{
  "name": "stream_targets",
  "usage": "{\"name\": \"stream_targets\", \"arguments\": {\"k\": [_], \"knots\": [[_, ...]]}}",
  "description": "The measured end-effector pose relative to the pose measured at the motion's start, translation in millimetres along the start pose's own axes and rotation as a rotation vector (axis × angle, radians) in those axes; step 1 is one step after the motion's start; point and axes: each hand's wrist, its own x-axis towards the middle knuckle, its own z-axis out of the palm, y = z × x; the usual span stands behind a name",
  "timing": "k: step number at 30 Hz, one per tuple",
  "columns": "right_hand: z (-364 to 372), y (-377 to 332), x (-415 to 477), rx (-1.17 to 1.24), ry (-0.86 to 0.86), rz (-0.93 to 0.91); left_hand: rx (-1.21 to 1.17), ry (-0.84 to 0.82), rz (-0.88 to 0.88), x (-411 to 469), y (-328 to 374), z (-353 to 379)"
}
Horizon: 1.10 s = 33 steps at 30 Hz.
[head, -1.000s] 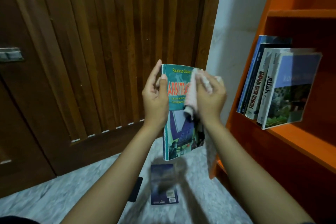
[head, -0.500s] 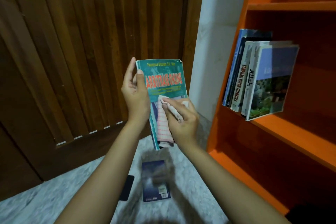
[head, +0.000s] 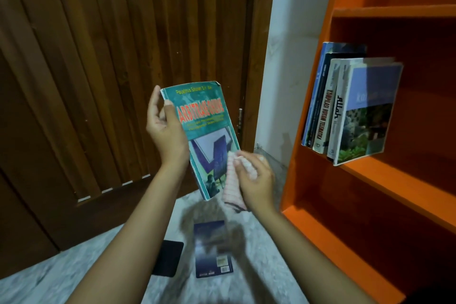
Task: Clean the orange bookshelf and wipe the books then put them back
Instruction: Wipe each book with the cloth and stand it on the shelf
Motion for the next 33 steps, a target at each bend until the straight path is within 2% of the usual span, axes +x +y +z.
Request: {"name": "stream_targets", "arguments": {"k": [3, 6, 8, 13, 18, 23, 29, 33], "knots": [[-21, -2, 28, 0.069, -0.064, 0.121, -0.011, -0.114, -0.010, -10, 3, 14], [-52, -20, 58, 0.188, -0.166, 0.161, -0.061, -0.223, -0.035, -23, 4, 42], [-79, -32, 77, 0.195, -0.166, 0.161, -0.102, -0.277, -0.030, -33, 5, 67], [-156, -41, 104, 0.220, 0.066, 0.046, -0.160, -0.377, 0.057, -68, 2, 137], [-217, -29, 116, 0.237, 0.282, -0.032, -0.057, -0.582, 0.178, -110, -26, 200], [-254, -2, 128, 0.259, 0.375, -0.018, 0.113, -0.763, 0.239, -139, -69, 237], [-274, 32, 148, 0.279, 0.376, 0.015, 0.383, -0.796, 0.285, -154, -99, 259], [-273, 45, 164, 0.337, 0.469, 0.005, 0.480, -0.787, 0.334, -154, -101, 271]]}}
